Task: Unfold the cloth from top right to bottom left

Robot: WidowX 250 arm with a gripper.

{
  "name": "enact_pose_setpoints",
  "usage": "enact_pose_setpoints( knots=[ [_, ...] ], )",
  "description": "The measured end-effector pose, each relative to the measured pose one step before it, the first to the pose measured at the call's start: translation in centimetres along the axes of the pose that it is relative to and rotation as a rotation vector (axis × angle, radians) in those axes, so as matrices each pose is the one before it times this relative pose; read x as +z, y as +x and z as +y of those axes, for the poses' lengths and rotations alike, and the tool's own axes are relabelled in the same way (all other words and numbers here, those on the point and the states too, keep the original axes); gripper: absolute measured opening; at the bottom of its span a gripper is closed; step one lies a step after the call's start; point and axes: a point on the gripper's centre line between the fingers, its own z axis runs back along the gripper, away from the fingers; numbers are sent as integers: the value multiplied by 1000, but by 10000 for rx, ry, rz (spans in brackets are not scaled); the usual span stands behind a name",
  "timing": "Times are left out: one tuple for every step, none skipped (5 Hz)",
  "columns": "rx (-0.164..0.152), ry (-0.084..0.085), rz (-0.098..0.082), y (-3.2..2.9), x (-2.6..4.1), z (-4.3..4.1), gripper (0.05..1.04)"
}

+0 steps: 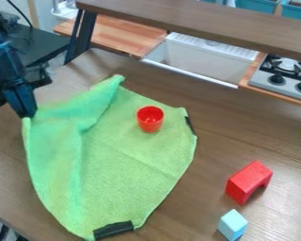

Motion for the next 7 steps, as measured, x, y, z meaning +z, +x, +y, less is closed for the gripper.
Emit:
enact_pose_setpoints(
  knots=[
    [266, -95, 21, -158, -280, 640, 55],
    [-161, 166, -122, 162, -68, 556, 55],
    [51, 242, -392, 188, 92, 392, 55],
    [-127, 322, -604, 273, 611, 428, 55],
    [12, 586, -1039, -181, 470, 893, 69],
    [-248, 1584, 38, 36, 691, 326, 206],
    [-663, 1216, 573, 520, 278, 698, 485]
  ],
)
